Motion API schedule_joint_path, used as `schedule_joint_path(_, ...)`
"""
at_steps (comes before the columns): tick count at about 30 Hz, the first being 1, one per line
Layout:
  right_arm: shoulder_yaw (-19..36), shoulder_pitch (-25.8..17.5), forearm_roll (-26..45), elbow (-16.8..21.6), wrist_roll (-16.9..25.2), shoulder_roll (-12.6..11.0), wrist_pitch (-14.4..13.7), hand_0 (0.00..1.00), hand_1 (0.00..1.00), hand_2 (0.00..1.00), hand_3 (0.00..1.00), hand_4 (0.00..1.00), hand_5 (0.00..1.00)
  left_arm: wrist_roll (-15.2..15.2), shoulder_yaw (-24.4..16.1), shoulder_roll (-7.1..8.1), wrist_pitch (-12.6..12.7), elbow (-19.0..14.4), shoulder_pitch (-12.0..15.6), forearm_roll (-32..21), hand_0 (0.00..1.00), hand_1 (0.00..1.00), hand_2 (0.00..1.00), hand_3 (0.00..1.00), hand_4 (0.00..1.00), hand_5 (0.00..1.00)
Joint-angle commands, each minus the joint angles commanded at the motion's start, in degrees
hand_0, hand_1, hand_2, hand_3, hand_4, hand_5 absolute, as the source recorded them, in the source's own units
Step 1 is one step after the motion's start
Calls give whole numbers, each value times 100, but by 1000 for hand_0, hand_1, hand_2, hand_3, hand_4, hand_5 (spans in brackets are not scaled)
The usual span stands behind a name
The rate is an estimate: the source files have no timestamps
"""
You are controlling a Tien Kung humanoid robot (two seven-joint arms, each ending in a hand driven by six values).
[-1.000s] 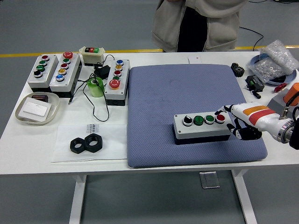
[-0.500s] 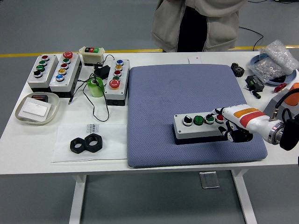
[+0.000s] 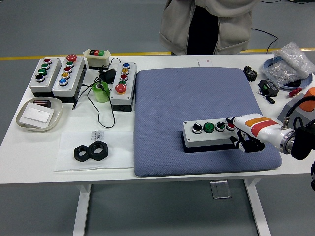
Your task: Pick up the button,place it on the desk,press the button,press the button
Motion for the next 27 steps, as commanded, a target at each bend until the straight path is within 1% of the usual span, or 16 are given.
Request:
schedule_joint_path(8,-82,-18,-6,23,-13,-8,35,287,79,208,789,465,2,4,-15,0,1,1,8,21,728,825,877,829,642,998)
schedule_joint_path(14,238,-72,-19,227,20,-78,-108,286,79,207,791,463,2,-3,-3,2,-2,1,4,2,727,825,877,828,642,998)
schedule_joint_path(21,601,-197,-6,452,11,-191,-142,286,79,208,792,463,2,-10,9,3,-4,5,1,-20,725,826,877,828,642,998)
schedule_joint_path(23,729,-285,-1,510,-12,-230,-225,286,79,208,792,463,2,-12,9,3,-7,6,2,-21,725,826,877,828,642,998)
schedule_joint_path(24,767,-311,-5,525,-18,-239,-265,321,142,279,865,434,2,-12,9,2,-7,6,2,-21,727,825,876,829,642,998)
schedule_joint_path(27,948,-419,-124,609,-48,-273,-428,321,142,279,865,434,2,-14,15,4,-11,7,-3,-27,727,825,876,829,642,998)
